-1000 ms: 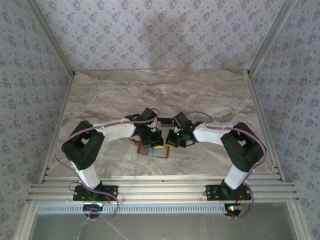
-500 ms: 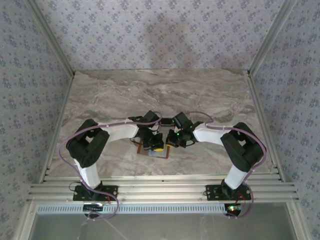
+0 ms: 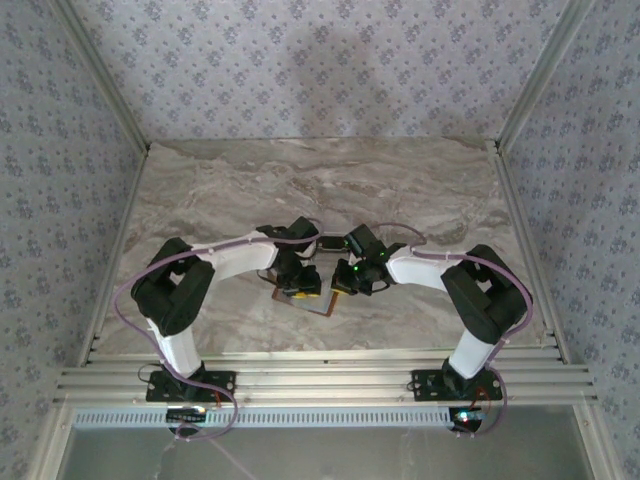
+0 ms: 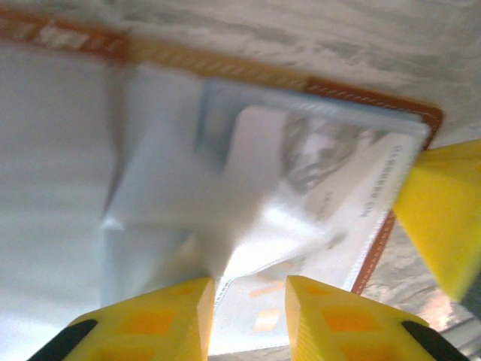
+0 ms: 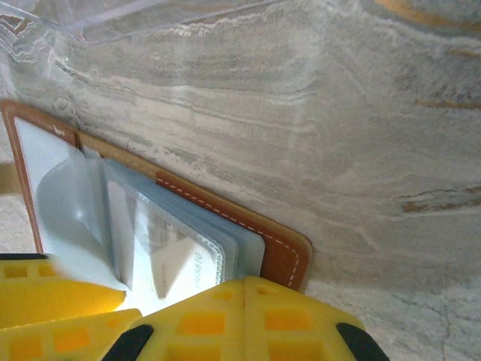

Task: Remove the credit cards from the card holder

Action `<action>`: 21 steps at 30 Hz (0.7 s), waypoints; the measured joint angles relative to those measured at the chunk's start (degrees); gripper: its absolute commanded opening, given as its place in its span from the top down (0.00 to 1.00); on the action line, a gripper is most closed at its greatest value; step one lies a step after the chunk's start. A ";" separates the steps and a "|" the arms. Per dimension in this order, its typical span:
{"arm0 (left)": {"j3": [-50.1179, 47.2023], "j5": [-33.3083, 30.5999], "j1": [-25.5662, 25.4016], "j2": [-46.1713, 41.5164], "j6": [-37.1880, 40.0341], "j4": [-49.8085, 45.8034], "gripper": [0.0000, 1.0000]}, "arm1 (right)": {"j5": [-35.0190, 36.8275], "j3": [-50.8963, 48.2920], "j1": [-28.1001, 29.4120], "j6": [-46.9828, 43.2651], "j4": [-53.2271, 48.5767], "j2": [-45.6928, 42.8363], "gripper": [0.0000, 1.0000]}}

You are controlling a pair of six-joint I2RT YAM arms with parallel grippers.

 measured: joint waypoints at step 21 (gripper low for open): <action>7.72 -20.74 -1.22 0.37 6.64 -15.28 0.57 | -0.02 0.07 0.00 -0.07 -0.28 0.00 0.92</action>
